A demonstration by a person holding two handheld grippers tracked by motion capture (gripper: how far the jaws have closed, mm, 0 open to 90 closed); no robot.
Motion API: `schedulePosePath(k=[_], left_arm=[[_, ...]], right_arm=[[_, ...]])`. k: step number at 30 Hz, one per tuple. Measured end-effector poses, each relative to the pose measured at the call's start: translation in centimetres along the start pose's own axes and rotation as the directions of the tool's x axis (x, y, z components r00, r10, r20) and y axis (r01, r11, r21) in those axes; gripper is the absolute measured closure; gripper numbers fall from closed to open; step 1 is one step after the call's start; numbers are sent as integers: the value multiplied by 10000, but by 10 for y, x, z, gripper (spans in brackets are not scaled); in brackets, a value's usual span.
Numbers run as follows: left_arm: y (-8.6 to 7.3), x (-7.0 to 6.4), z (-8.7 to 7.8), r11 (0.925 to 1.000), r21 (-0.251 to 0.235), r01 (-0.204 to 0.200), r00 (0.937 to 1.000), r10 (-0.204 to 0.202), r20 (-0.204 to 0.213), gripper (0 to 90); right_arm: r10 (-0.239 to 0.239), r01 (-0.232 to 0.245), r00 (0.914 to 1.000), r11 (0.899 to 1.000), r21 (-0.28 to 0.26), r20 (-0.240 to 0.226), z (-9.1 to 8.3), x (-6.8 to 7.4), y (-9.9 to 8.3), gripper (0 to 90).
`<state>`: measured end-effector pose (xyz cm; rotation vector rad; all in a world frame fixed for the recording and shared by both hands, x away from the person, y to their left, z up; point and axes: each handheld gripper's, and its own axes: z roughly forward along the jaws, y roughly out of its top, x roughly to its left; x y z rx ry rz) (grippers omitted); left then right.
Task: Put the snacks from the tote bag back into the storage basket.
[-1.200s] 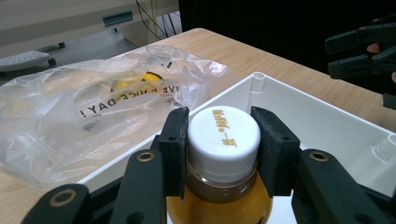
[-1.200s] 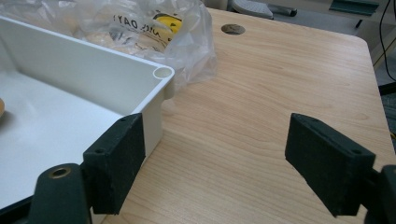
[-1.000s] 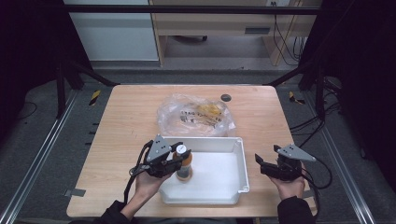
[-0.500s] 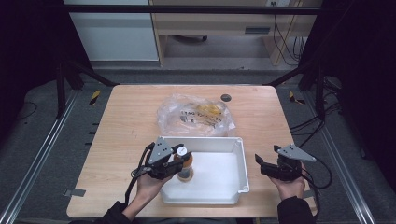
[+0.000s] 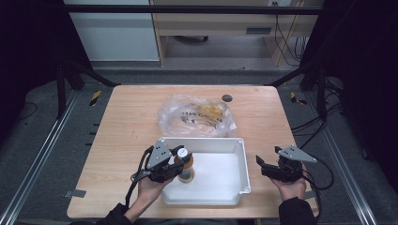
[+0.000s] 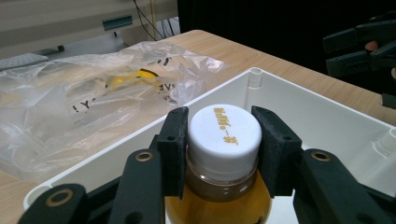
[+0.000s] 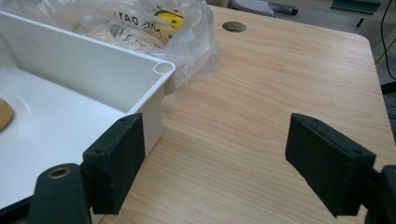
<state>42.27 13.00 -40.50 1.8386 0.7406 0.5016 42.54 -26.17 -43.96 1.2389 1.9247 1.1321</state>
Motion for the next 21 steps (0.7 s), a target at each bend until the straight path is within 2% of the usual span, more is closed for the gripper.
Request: schedulePosePath(k=[5, 11, 13, 17, 21], left_arm=[[-1, 2, 1, 9999, 15, 132, 9999, -132, 71, 507], [3, 3, -4, 9992, -369, 123, 9996, -114, 241, 433], [5, 4, -7, 9991, -406, 146, 9996, -135, 263, 389], [10, 6, -14, 9982, -581, 154, 9996, -141, 226, 345], [15, 12, -21, 9982, -541, 276, 9993, -261, 283, 316]], right_arm=[[24, -24, 10000, 10000, 9, -4, 0, 0, 0, 199], [33, -33, 10000, 10000, 15, 2, 0, 0, 0, 198], [32, -32, 10000, 10000, 13, 7, 0, 0, -1, 197], [13, -13, 10000, 10000, -6, 30, 0, -1, -1, 196], [29, -29, 10000, 10000, -11, 35, -1, -1, -1, 196]])
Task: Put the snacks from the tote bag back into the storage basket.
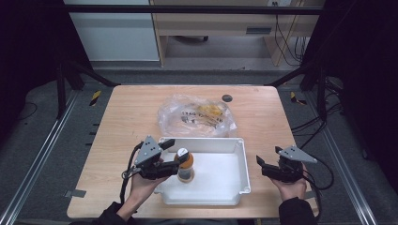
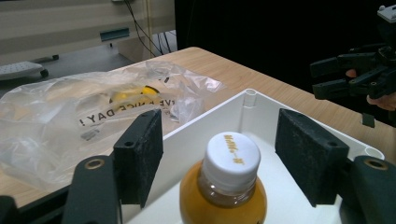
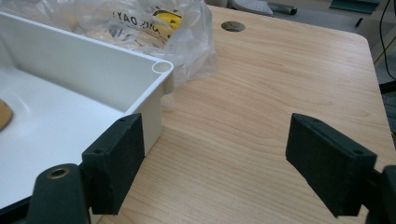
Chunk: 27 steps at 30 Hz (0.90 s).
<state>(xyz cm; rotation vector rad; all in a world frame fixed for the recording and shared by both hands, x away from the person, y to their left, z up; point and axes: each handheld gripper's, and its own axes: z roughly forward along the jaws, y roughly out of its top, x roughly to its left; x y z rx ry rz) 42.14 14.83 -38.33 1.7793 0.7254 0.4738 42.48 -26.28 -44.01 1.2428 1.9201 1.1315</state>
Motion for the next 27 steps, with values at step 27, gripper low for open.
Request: schedulePosePath(k=[27], left_arm=[[-37, 65, -44, 9964, 667, 528, 9816, -395, -1870, 241]], right_arm=[[8, -9, 10000, 10000, 75, 65, 0, 0, -2, 188]])
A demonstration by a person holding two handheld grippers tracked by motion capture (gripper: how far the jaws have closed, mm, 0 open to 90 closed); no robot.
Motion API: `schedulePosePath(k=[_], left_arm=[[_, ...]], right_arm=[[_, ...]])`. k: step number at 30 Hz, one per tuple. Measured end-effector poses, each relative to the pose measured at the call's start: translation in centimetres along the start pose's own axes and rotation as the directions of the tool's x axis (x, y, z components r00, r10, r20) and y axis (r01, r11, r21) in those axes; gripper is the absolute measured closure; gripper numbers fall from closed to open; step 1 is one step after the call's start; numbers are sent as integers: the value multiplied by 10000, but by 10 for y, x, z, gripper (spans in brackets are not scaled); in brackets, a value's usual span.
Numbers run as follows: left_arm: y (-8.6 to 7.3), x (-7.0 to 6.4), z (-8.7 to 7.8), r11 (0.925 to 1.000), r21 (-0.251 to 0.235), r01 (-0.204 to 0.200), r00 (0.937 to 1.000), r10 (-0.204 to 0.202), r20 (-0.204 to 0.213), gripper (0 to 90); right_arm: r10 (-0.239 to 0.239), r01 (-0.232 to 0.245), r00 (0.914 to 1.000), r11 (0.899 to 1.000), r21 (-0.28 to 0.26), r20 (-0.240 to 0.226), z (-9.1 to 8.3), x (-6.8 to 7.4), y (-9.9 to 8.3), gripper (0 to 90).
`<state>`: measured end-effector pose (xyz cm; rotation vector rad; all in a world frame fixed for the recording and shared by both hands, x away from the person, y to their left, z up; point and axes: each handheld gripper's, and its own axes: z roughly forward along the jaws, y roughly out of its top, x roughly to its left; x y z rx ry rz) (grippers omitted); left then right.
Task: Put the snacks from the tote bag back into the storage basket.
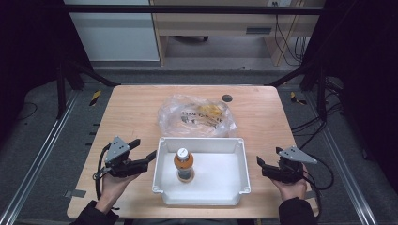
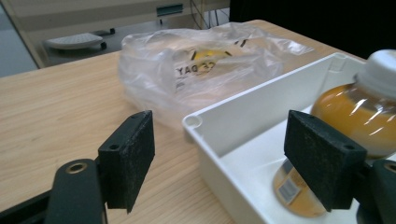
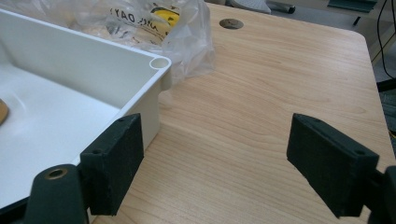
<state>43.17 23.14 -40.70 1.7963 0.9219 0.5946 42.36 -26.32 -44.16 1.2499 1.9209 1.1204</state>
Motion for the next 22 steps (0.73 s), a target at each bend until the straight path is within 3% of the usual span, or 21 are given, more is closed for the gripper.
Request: schedulePosePath(k=[15, 19, 22], left_arm=[[-38, 31, -6, 9971, 747, 113, 9970, -56, -766, 241], [-44, 38, -1, 9938, 1050, 374, 9959, -285, -854, 248], [-49, 41, 4, 9895, 1408, 322, 9956, -193, -920, 256]], right_arm=[[-364, 363, 9993, 9992, 171, 96, 1, 1, -2, 183], [-395, 391, 9991, 9990, 239, 161, 1, 1, -2, 183], [-427, 422, 9989, 9987, 275, 179, 1, 2, -3, 182]])
